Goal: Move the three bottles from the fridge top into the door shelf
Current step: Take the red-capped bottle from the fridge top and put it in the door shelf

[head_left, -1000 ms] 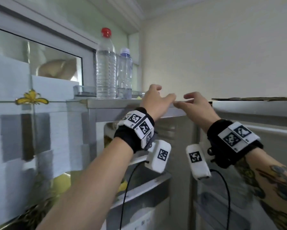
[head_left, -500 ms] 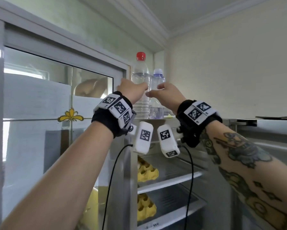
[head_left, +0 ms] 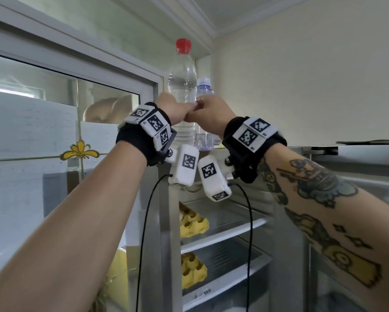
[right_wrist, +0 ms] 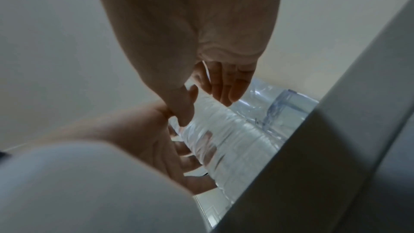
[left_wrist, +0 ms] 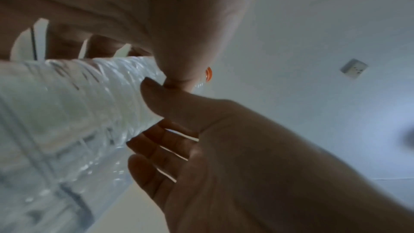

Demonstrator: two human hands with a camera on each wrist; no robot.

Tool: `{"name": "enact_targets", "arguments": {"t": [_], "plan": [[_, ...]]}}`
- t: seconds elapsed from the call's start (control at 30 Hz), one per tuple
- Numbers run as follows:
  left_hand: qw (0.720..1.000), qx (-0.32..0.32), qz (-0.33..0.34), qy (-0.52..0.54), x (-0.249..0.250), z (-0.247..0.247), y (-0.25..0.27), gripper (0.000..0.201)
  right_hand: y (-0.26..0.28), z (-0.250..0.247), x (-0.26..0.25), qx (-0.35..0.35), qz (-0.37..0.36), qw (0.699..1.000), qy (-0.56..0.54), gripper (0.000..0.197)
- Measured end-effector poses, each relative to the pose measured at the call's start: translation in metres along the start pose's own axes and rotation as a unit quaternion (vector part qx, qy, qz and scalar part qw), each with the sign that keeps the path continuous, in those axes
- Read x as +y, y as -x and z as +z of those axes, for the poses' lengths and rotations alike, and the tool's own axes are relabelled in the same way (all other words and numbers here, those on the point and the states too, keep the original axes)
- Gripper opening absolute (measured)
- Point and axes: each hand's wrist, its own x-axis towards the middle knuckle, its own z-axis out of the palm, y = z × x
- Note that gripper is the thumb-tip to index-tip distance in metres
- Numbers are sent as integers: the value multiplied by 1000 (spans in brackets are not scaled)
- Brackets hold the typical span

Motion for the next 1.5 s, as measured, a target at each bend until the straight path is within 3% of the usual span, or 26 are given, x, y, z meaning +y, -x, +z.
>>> {"name": "enact_targets", "arguments": {"t": [0.1,0.23,0.33,0.47,0.6,0.7,0.77,0.87,0.93,1.1,1.23,1.33,1.5], "plan": [[998,12,15,57,12,-2,5,68,6,-14,-8,37,-28,998,-31,13],[990,34,59,121,37,-1,25,85,28,-55,-16,70,-68,995,-22,19],[978,-13,94,184,61,24,49,56,56,-97,-6,74,-66,995,-8,16],[965,-82,97,228,85,80,78,51,91,-141,29,86,4,996,33,54],[958,-155,81,227,96,146,98,36,127,-172,77,95,105,986,88,46],[944,-195,72,257,95,194,118,30,154,-179,108,90,167,972,137,53],[934,-225,69,268,87,223,128,35,168,-182,128,74,199,961,177,57],[921,-260,33,289,74,263,134,49,185,-182,152,52,211,945,244,47],[911,-277,16,304,67,282,137,51,191,-180,167,41,229,933,273,55],[894,-318,16,315,49,330,150,63,206,-188,192,-12,292,932,216,67],[881,-337,-8,332,42,364,160,63,210,-191,199,16,317,929,190,84],[868,-351,-19,351,35,381,168,54,214,-193,203,51,307,936,163,73],[891,-343,4,297,20,393,179,63,217,-199,203,68,284,933,211,54]]}}
